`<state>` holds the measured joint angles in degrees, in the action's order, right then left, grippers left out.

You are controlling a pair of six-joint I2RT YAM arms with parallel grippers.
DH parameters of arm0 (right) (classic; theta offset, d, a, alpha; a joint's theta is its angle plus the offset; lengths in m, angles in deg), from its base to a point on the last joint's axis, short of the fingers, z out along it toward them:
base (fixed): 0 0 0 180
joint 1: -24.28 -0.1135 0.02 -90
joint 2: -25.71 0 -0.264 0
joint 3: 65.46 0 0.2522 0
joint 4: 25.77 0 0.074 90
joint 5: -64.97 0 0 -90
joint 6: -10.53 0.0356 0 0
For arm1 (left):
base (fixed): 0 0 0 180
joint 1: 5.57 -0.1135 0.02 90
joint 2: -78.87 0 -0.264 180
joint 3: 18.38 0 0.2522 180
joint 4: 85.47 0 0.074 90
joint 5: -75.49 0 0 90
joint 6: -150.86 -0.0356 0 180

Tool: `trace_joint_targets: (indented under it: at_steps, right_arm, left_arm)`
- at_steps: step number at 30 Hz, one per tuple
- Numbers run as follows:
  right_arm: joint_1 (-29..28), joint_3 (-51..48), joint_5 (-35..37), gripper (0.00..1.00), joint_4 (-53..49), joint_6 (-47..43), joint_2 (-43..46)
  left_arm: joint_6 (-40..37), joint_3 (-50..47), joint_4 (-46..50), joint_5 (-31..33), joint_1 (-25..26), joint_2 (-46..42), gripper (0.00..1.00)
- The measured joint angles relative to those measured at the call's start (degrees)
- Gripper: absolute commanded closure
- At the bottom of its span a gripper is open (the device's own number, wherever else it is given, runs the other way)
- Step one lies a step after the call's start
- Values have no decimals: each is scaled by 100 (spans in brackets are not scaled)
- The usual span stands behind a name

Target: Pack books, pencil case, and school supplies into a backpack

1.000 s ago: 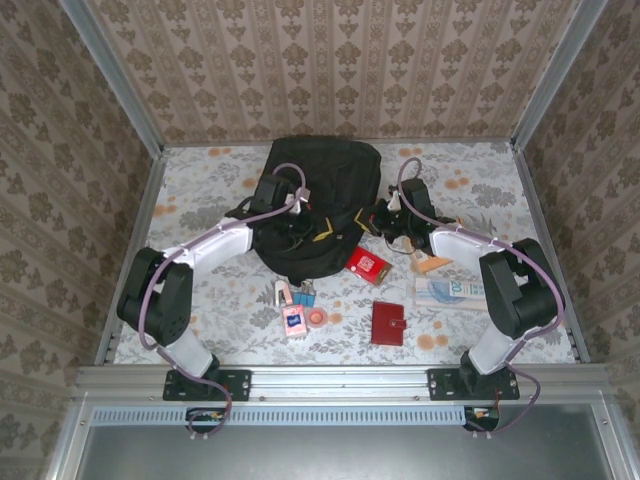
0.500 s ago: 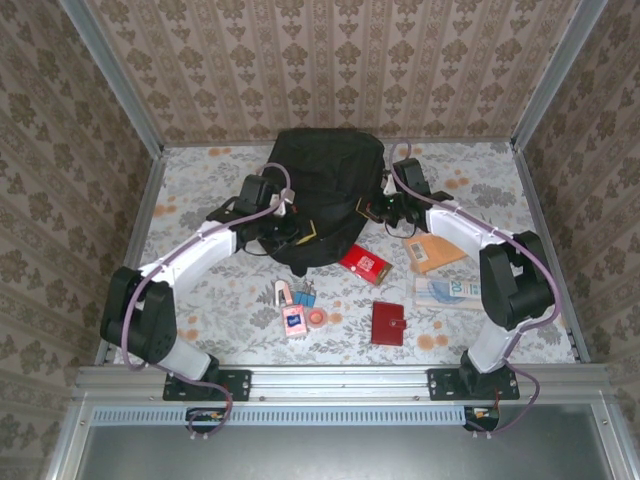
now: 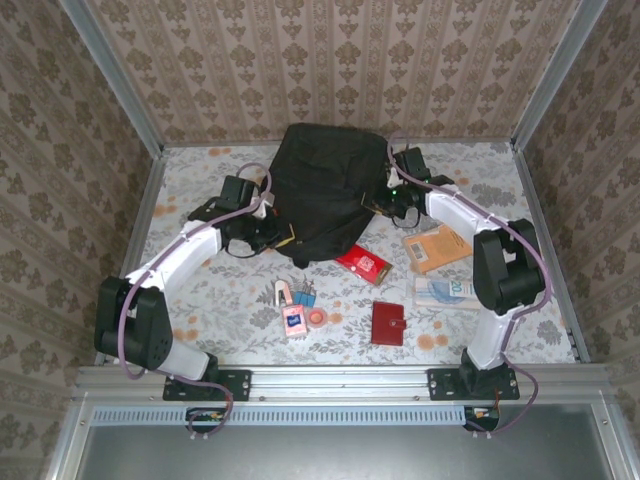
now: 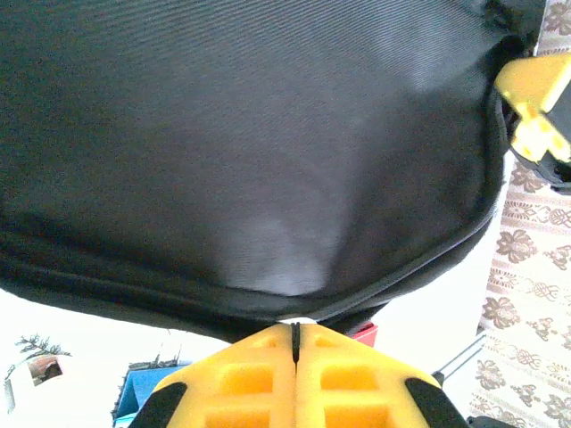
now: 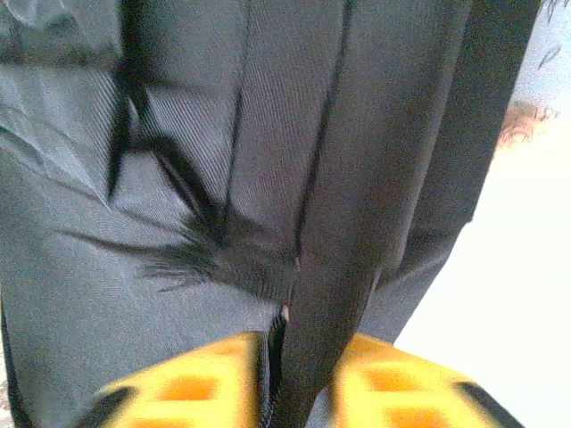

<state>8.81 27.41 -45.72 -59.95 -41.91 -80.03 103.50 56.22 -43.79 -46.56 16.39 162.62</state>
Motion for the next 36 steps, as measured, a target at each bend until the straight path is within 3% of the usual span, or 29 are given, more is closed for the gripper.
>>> trace_joint_targets:
  at_steps: [3, 8, 15, 24, 27, 36]
  right_arm:
    - [-33, 81, 240, 35, -105, 2, 52]
    - [-122, -68, 522, 34, -385, 472, 566]
    - [-444, -986, 492, 30, -365, 1720, 1950]
    - [-769, -1934, 181, 31, -98, 2809, 2181]
    - [-796, -1965, 179, 35, 59, 3001, 2181]
    - [-909, -1961, 212, 63, 260, 3322, 1965]
  left_arm:
    - [17, 50, 13, 39, 90, 22, 100]
    - [133, 409, -9, 74, 485, 234, 100]
    - [341, 1064, -79, 142, 1152, 706, 100]
    - [562, 1467, -181, 197, 1508, 1147, 100]
    - [608, 1482, -219, 212, 1569, 1147, 100]
    - [710, 1484, -306, 238, 1663, 1147, 100]
